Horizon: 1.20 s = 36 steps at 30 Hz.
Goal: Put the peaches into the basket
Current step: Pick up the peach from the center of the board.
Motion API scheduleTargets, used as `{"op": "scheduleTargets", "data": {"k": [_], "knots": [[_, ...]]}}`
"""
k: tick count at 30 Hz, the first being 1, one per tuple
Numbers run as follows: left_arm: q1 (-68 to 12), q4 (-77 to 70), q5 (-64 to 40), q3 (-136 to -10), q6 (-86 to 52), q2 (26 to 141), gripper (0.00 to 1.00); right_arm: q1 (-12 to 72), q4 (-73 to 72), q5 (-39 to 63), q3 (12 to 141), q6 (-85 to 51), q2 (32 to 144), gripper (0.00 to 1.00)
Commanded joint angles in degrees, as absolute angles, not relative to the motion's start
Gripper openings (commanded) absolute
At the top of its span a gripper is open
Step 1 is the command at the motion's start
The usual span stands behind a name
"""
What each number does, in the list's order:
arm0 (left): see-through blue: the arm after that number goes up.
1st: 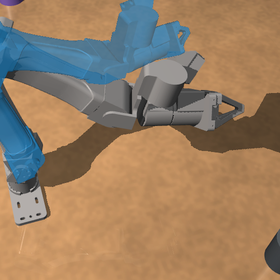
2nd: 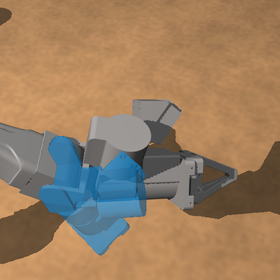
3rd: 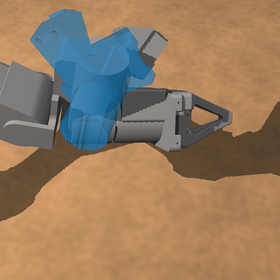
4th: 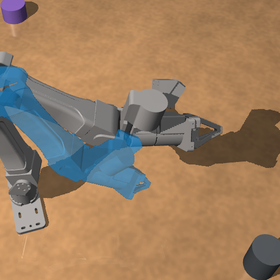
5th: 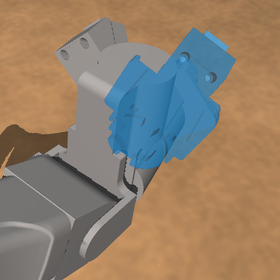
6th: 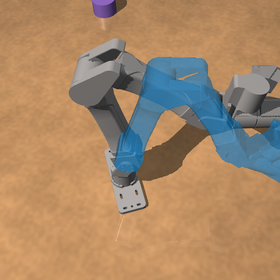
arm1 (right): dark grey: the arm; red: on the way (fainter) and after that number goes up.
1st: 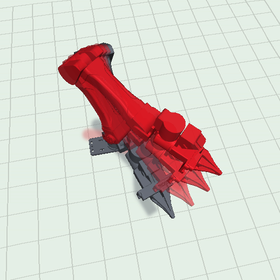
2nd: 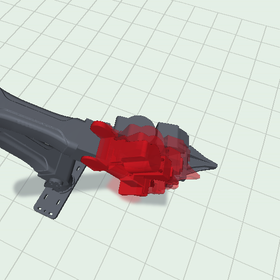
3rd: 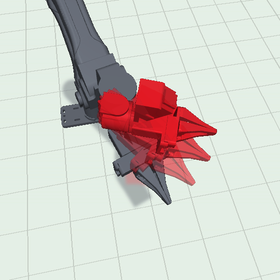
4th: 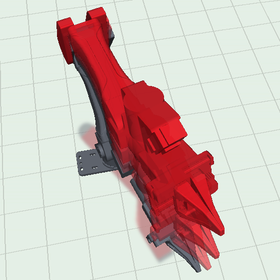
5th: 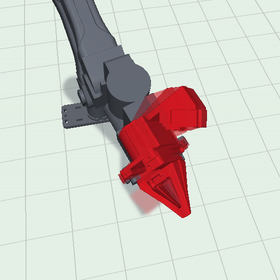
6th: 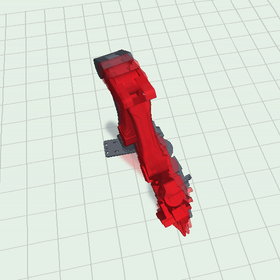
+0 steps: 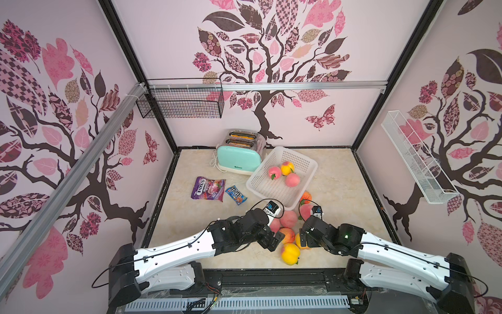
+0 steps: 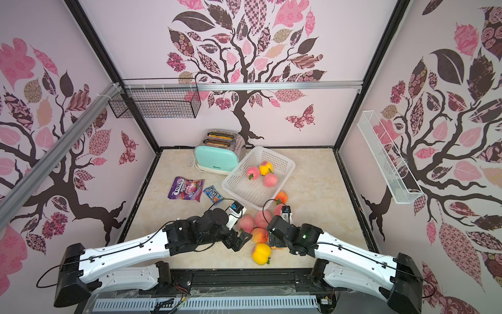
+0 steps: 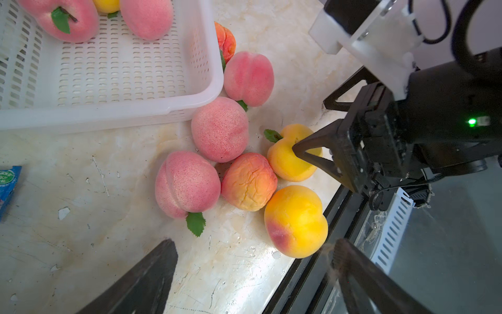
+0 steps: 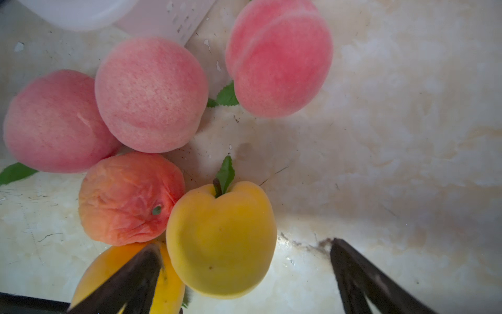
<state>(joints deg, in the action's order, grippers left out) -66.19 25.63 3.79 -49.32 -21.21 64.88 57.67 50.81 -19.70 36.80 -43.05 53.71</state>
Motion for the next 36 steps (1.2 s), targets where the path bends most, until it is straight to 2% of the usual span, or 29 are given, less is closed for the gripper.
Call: {"op": "scheduleTargets", "data": {"k": [1,28,36], "knots": [[-66.5,24.3,3.7,-47.9,-22.2,63.9,0.95,58.1,49.0,-20.3,36.4,-44.4,53.6,1.00],[-66.5,24.5,4.2,-46.8,-23.2,62.8,0.95,58.6,42.2,-16.7,32.4,-44.1,59.2,1.00],[-66.5,24.5,4.7,-46.3,-23.7,62.4,0.95,58.6,41.7,-17.0,31.8,-44.2,58.8,0.97]]}}
